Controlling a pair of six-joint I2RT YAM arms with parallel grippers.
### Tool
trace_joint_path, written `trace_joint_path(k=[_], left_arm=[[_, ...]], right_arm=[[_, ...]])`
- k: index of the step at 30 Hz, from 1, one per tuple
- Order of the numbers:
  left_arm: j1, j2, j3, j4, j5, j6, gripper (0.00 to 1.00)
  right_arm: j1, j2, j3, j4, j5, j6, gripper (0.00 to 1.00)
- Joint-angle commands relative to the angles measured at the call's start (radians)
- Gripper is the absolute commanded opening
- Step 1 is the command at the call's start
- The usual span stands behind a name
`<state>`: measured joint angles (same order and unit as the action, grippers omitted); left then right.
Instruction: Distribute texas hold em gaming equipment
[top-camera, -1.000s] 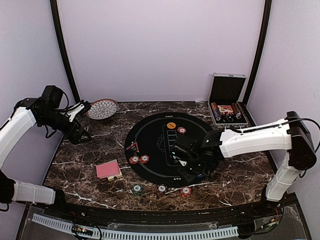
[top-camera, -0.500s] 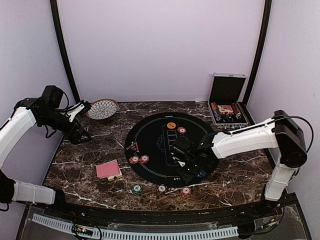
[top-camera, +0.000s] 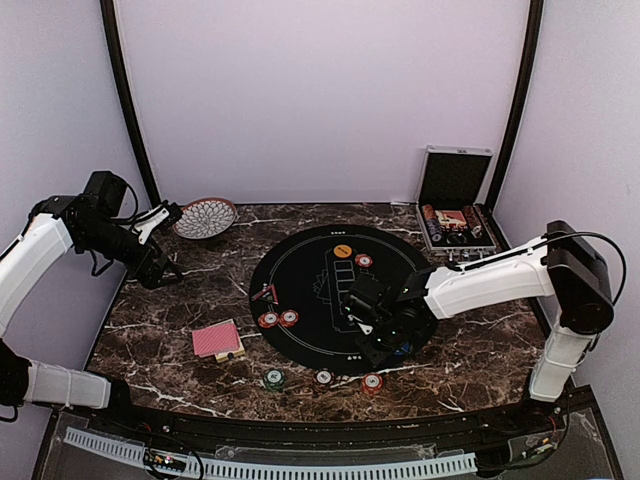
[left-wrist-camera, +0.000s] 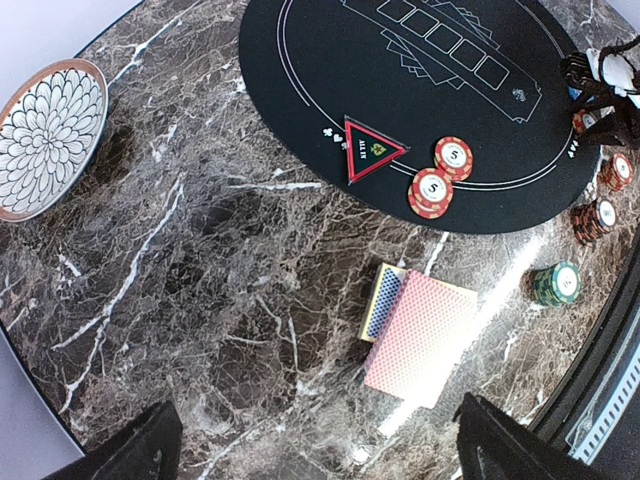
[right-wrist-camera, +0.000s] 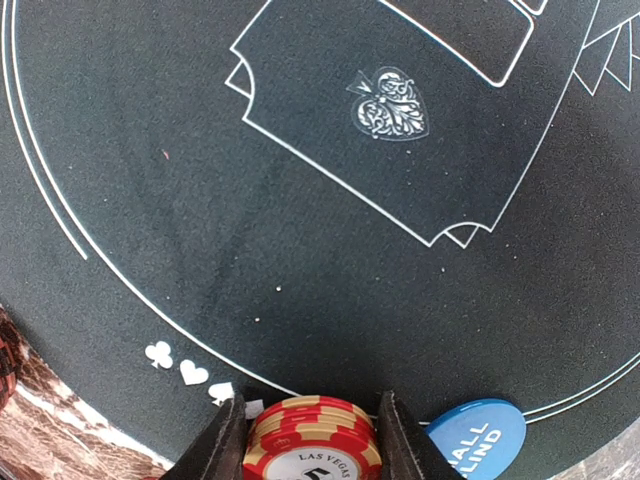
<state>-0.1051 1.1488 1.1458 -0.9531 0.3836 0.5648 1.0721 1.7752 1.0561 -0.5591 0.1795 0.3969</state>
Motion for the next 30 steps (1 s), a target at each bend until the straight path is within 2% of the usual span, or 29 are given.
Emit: trace_joint_path(k=[1,5,11,22,26,30], left_arm=[[-0.002,-0.003,0.020,-0.029,0.005,0.009,0.99],[-0.002,-0.007,0.023,-0.028,0.004,0.010,0.99],[-0.002,-0.009,0.019,-0.029,0.006,0.008,0.99],[-0.002,-0.004,0.022,-0.027,0.005,0.005,0.99],[-0.002,-0.010,0.018,-0.029,0.005,0.004,0.99],[-0.002,-0.015,0.018,-0.033,0.006,0.006,0.99]], right_arm=[[-0.015,0.018,-0.017,0.018,0.009,-0.004,0.47],[-0.015,0.014,-0.001,0.006,0.008,-0.007,0.52],[-0.015,-0.021,0.043,-0.029,0.028,-0.010,0.52],[0.033,-0.046,0.275,-0.151,0.045,-0.041,0.52],[0.085,-0.022,0.376,-0.187,0.069,-0.052,0.59],[0.137,-0.001,0.409,-0.180,0.041,-0.060,0.67]])
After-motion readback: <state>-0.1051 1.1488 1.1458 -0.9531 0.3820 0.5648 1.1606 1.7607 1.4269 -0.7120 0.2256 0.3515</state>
